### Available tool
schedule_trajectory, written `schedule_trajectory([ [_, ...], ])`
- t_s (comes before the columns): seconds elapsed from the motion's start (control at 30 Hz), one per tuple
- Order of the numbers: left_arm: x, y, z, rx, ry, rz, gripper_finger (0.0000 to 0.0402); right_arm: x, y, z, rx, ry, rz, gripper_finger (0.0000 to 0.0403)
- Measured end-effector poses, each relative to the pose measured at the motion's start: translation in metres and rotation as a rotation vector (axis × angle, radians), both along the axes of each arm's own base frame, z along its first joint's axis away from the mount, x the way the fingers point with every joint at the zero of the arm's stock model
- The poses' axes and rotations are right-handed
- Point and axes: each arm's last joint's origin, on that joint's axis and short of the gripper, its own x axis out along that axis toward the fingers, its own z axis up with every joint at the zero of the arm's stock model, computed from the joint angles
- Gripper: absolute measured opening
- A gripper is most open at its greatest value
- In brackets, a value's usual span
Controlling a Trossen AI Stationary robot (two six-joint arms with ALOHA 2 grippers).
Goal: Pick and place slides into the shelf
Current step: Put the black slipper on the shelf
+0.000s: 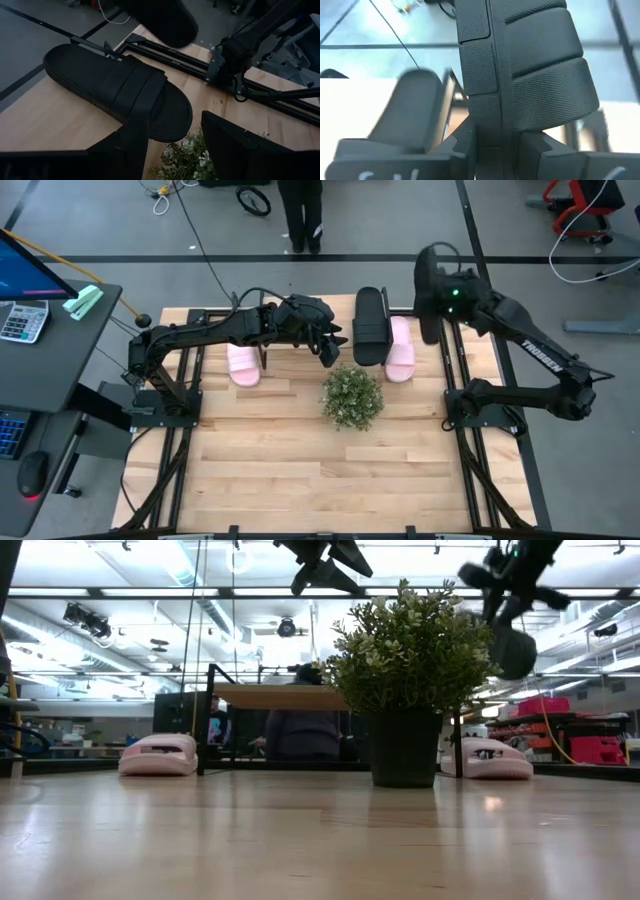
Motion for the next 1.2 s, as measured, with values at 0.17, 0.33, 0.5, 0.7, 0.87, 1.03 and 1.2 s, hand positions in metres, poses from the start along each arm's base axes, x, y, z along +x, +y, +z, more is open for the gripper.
schedule_trajectory([
  [0.17, 0.0, 0.0, 0.0, -0.011, -0.004, -0.023, 0.0193, -0.002, 0.002, 0.035, -0.16, 0.052, 0.104, 0.0094],
  [0.33, 0.001, 0.002, 0.003, -0.033, -0.046, -0.071, 0.0192, 0.002, 0.0, 0.055, -0.318, 0.028, 0.213, 0.0093],
  [0.5, 0.0, 0.007, 0.015, -0.03, -0.14, -0.102, 0.0186, 0.014, -0.008, 0.063, -0.408, -0.019, 0.307, 0.0093],
  [0.7, -0.013, 0.02, 0.038, -0.047, -0.274, -0.137, 0.0192, 0.035, -0.023, 0.059, -0.44, -0.055, 0.449, 0.0093],
  [0.87, -0.02, 0.031, 0.052, -0.069, -0.394, -0.179, 0.0196, 0.054, -0.037, 0.053, -0.441, -0.106, 0.557, 0.0091],
  [1.03, -0.027, 0.04, 0.06, -0.079, -0.443, -0.157, 0.0193, 0.068, -0.05, 0.049, -0.457, -0.18, 0.677, 0.0091],
  [1.2, -0.043, 0.049, 0.073, -0.072, -0.486, -0.119, 0.0199, 0.074, -0.061, 0.051, -0.503, -0.268, 0.779, 0.009],
])
